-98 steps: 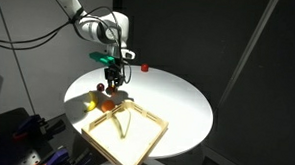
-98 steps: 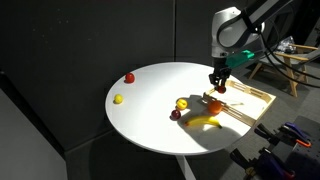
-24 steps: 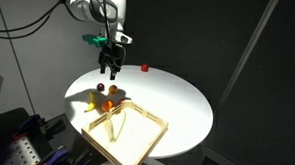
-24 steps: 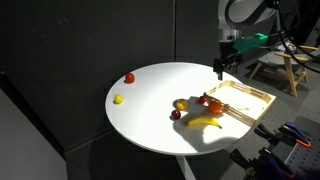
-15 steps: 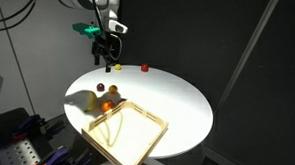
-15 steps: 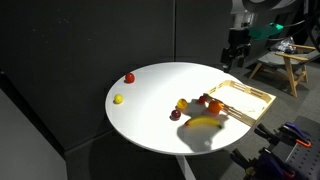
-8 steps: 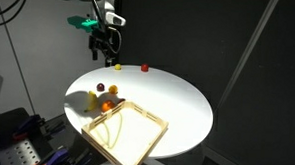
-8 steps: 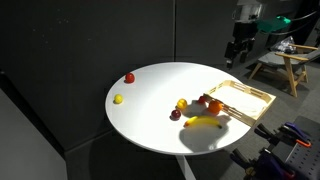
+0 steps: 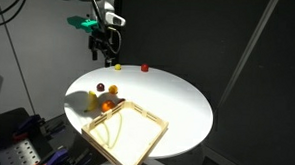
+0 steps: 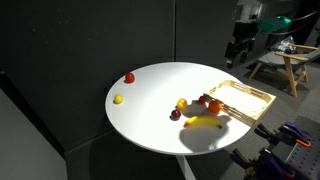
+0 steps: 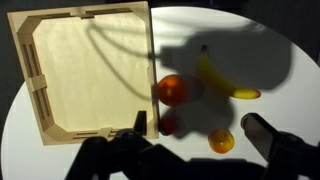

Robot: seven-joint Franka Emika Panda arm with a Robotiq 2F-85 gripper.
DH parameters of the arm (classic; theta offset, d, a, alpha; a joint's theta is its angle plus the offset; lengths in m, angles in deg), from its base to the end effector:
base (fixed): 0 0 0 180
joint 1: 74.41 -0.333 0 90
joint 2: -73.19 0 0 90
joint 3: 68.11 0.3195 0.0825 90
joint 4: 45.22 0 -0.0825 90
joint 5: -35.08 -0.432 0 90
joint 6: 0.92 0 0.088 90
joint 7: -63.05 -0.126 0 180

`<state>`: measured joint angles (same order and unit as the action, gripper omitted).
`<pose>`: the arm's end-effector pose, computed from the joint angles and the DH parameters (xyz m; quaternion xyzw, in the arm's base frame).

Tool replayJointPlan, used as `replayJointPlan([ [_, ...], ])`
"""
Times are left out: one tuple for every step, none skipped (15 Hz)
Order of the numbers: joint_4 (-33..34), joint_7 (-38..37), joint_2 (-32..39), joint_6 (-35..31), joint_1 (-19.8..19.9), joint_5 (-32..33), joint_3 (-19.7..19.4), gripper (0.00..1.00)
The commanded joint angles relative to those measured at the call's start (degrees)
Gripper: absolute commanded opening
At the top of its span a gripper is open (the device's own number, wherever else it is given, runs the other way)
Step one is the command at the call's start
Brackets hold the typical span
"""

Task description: Remove the orange object from the wooden tray

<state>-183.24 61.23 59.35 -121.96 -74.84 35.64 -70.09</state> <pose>0.4882 -0.0135 0.3578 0.9993 -0.0261 -0.0275 0.0001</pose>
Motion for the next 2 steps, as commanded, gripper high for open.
replayJointPlan([
  [0.1,0.1,0.0,0.1,0.5,-0.1,0.5,1.0],
  [0.1,0.1,0.0,0.1,0.5,-0.1,0.5,1.0],
])
